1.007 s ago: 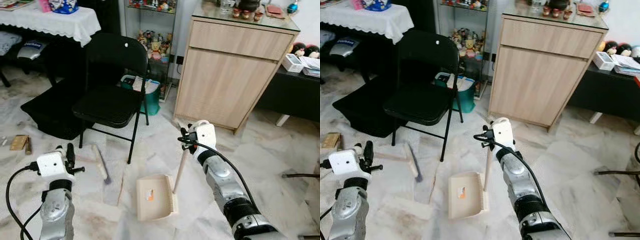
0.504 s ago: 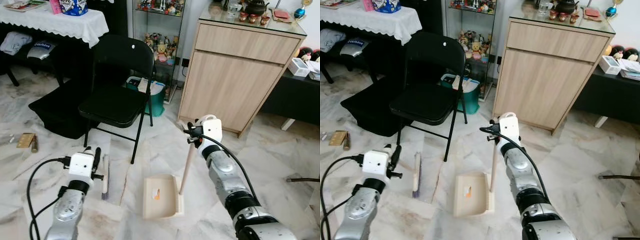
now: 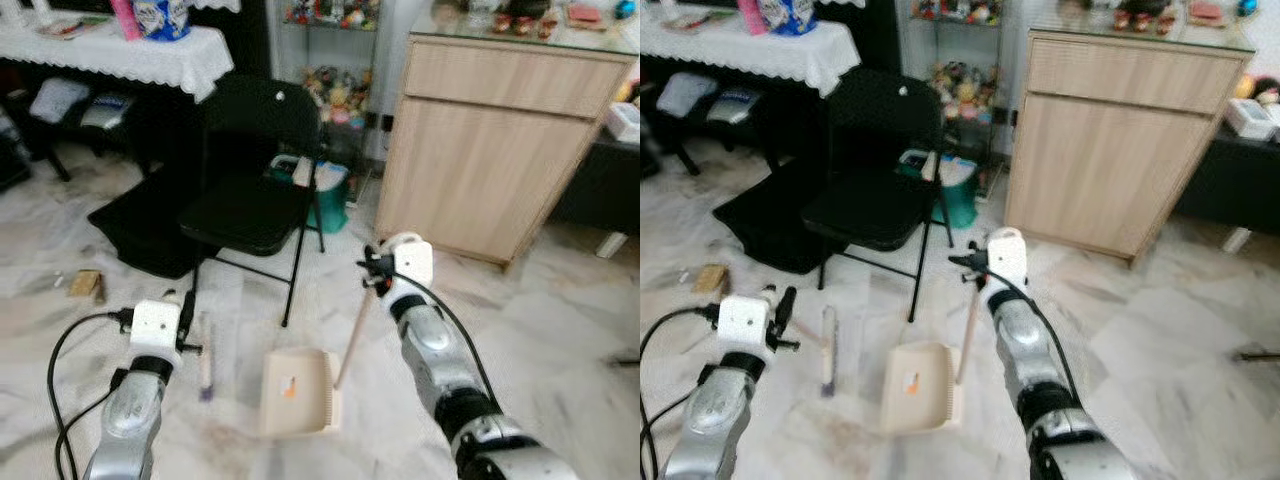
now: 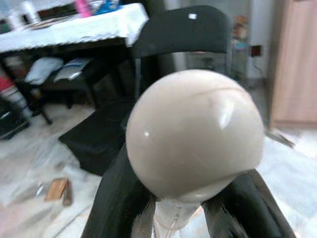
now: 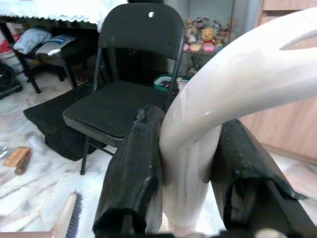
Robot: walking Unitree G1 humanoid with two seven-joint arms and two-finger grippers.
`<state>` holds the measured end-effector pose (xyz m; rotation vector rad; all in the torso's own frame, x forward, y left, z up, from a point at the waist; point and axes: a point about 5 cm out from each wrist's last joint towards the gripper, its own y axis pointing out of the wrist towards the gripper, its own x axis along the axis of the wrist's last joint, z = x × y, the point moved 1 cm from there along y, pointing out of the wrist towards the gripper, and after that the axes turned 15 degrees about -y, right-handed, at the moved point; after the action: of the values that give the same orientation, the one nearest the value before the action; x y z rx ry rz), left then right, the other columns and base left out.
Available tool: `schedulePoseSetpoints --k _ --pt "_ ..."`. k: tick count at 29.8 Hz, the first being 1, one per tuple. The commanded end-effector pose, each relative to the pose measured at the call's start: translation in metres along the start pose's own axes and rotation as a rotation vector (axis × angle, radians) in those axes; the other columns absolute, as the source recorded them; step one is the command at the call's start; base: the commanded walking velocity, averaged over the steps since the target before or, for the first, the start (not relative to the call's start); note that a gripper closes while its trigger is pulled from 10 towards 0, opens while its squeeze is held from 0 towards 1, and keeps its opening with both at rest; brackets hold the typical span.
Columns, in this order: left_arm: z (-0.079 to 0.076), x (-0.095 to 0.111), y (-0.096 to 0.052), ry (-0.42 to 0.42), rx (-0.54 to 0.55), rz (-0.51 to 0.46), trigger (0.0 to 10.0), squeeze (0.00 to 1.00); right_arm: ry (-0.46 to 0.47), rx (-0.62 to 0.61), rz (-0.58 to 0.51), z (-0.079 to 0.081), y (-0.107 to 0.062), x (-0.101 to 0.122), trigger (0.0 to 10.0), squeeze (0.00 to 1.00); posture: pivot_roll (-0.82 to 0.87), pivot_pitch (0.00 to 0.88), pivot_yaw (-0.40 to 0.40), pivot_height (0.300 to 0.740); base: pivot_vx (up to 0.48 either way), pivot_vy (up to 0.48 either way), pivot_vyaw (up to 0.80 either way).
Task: Sweep floor
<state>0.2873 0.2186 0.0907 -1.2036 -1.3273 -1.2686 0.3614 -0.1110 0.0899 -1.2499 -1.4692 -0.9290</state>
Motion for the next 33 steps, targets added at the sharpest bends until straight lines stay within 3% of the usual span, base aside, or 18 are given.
schedulePoseSetpoints --k 1,6,10,17,25,33 --pt "0.005 0.008 0.004 -0.01 0.021 -0.033 10.0 0.0 0.007 -0.014 -0.052 -0.001 0.004 0.012 10.0 0.0 0.05 0.0 0.027 0.74 0.0 0.0 0.8" --pt "0.016 0.017 0.009 -0.033 0.069 -0.067 10.0 0.0 0.007 -0.017 -0.055 0.003 0.003 0.012 10.0 0.0 0.03 0.0 0.018 0.74 0.0 0.0 0.8" --pt "0.022 0.016 0.0 -0.04 0.114 -0.069 10.0 0.0 0.018 0.017 -0.05 0.012 -0.002 0.006 10.0 0.0 0.05 0.0 0.0 0.74 0.0 0.0 0.8" --pt "0.01 0.012 -0.008 -0.054 0.114 -0.057 10.0 0.0 0.01 0.043 -0.035 0.013 -0.003 0.002 10.0 0.0 0.1 0.0 -0.009 0.74 0.0 0.0 0.8" --pt "-0.008 0.008 -0.008 -0.077 0.091 -0.042 10.0 0.0 0.012 0.081 -0.06 0.02 -0.004 0.004 10.0 0.0 0.14 0.0 -0.029 0.74 0.0 0.0 0.8" --pt "-0.018 0.007 -0.01 -0.063 0.102 -0.049 10.0 0.0 0.002 0.069 -0.051 0.003 0.0 0.005 10.0 0.0 0.18 0.0 -0.085 0.74 0.0 0.0 0.8"
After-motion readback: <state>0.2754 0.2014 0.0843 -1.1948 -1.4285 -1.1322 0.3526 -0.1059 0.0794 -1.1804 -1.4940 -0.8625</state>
